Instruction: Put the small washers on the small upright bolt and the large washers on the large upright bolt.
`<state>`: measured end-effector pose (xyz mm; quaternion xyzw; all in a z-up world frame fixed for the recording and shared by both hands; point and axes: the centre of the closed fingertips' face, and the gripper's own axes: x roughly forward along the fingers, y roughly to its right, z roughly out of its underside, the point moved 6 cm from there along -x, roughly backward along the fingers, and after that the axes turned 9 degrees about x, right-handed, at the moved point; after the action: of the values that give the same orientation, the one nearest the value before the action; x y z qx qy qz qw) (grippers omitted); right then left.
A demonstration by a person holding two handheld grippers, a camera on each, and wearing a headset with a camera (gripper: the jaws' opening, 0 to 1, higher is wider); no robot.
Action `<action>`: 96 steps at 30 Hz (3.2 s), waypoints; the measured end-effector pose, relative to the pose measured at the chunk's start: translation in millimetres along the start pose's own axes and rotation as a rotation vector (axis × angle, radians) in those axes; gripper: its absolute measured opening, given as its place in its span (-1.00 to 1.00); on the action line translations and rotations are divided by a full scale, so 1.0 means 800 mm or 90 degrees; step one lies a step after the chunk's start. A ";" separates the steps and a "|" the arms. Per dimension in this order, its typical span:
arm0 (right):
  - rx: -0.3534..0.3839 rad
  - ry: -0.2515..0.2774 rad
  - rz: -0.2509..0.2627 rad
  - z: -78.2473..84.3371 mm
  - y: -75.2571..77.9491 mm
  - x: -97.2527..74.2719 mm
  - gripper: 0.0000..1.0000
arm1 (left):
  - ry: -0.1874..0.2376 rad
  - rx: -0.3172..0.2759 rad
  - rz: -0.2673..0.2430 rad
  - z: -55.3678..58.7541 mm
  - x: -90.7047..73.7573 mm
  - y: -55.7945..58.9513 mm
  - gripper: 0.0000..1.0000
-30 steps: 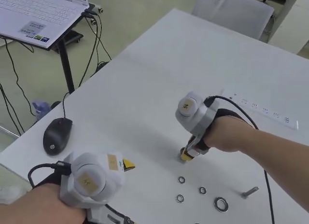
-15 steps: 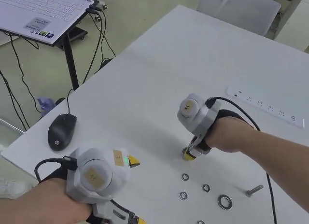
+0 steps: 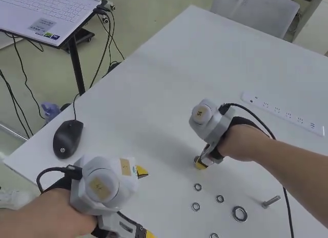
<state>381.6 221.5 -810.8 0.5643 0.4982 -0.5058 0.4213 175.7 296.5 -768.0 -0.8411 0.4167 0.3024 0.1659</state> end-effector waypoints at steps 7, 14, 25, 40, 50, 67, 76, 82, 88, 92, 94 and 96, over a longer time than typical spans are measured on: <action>-0.012 0.003 -0.002 0.000 0.001 0.001 -0.52 | 0.000 0.003 0.000 -0.001 0.000 0.000 0.62; -0.022 0.014 -0.002 -0.002 0.003 -0.004 -0.32 | -0.002 0.005 0.001 -0.001 0.000 0.000 0.62; -0.042 0.047 -0.004 0.002 0.001 -0.034 -0.26 | 0.002 0.018 0.004 -0.010 0.000 0.000 0.62; -0.074 0.088 0.007 0.014 -0.006 -0.072 -0.27 | 0.008 0.018 -0.002 -0.018 -0.014 -0.004 0.62; -0.052 0.112 0.015 0.042 -0.007 -0.098 -0.32 | 0.019 0.018 -0.001 -0.025 -0.016 0.002 0.64; 0.002 0.096 0.021 0.113 -0.015 -0.108 -0.32 | 0.015 0.019 -0.009 -0.022 -0.020 -0.005 0.63; 0.031 0.100 0.031 0.146 -0.015 -0.113 -0.32 | 0.011 0.024 -0.005 -0.024 -0.018 -0.006 0.61; 0.038 0.097 0.028 0.158 -0.020 -0.109 -0.32 | 0.012 0.022 -0.008 -0.025 -0.018 -0.007 0.60; 0.044 0.094 0.015 0.168 -0.031 -0.093 -0.32 | 0.008 0.023 -0.009 -0.024 -0.018 -0.005 0.60; 0.050 0.090 0.005 0.176 -0.039 -0.077 -0.32 | 0.014 0.025 -0.009 -0.027 -0.021 -0.006 0.60; 0.049 0.090 0.006 0.180 -0.041 -0.072 -0.32 | 0.011 0.028 -0.012 -0.028 -0.022 -0.008 0.60; 0.053 0.091 0.003 0.183 -0.043 -0.066 -0.32 | 0.007 0.033 -0.013 -0.029 -0.024 -0.008 0.60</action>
<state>325.8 76.0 -776.7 0.6171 0.5040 -0.4838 0.3620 180.6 299.4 -738.0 -0.8424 0.4164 0.2853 0.1887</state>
